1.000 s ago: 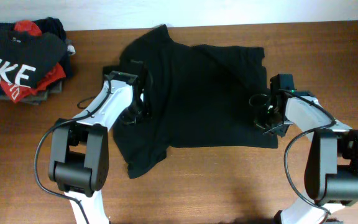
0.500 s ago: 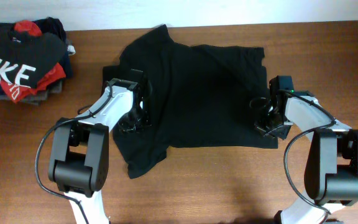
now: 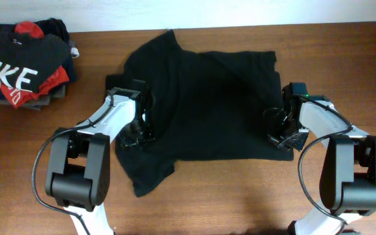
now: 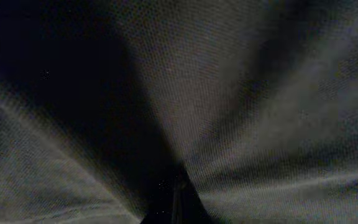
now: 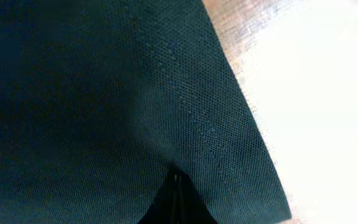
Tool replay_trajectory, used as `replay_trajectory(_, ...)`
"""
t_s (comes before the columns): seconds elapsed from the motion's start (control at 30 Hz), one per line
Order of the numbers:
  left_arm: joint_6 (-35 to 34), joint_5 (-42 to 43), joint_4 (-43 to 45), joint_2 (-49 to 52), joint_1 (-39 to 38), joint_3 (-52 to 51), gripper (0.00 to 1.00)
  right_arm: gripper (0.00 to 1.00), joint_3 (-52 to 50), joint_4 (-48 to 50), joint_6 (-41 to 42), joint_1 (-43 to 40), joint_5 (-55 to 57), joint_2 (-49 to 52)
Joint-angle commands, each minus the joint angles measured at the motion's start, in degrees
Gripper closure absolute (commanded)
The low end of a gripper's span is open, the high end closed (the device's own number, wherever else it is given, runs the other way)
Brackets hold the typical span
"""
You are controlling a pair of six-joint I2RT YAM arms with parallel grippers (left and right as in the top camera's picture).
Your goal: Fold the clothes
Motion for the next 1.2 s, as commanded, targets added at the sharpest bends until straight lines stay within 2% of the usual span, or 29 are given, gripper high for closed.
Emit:
replay_trajectory(0.0,-1.2,-1.0,-2.8,2.6,1.0,-2.9,1.0,0.96,-0.3,-1.3,3.0,0.1,1.3,0.6)
replay_trajectory(0.2,-2.6,-1.0,-6.7,2.6,1.0,-2.9,1.0,0.96,-0.3,-4.9,8.0,0.1,1.4,0.6)
replay_trajectory(0.33,-3.8,-1.4,-8.8,2.3,1.0,-2.9,1.0,0.96,-0.3,-9.2,15.0,0.2,4.4,0.6)
replay_trajectory(0.53,-7.8,-6.3,-10.5,-1.6,1.0,-2.9,1.0,0.96,-0.3,-14.6,21.3,0.2,5.6,-0.9)
replay_trajectory(0.73,-7.8,-7.6,-9.6,-10.6,1.0,-2.8,1.0,0.96,0.1,-15.1,22.2,0.3,5.6,-7.7)
replay_trajectory(0.87,-7.7,-7.7,-7.6,-15.5,1.0,-1.8,1.0,0.96,3.9,-13.4,16.1,0.3,5.6,-14.4)
replay_trajectory(0.9,-7.7,-7.7,-7.1,-16.3,1.0,-1.4,1.0,0.94,5.6,-12.6,13.5,0.3,5.6,-15.8)
replay_trajectory(1.0,-7.5,-9.0,-4.0,-17.9,1.0,0.5,1.0,0.61,11.7,-8.5,6.2,0.3,5.5,-18.5)
replay_trajectory(1.03,-7.5,-9.6,-2.6,-18.0,1.0,1.0,1.0,0.56,13.6,-7.4,5.0,0.2,5.3,-18.6)
replay_trajectory(1.1,-7.0,-10.5,1.8,-18.0,1.0,1.7,0.94,0.55,17.9,-4.2,2.2,0.3,3.5,-18.3)
replay_trajectory(1.17,-6.2,-10.4,7.1,-18.0,1.0,1.7,0.81,0.55,20.9,0.1,-1.1,0.3,-0.7,-17.3)
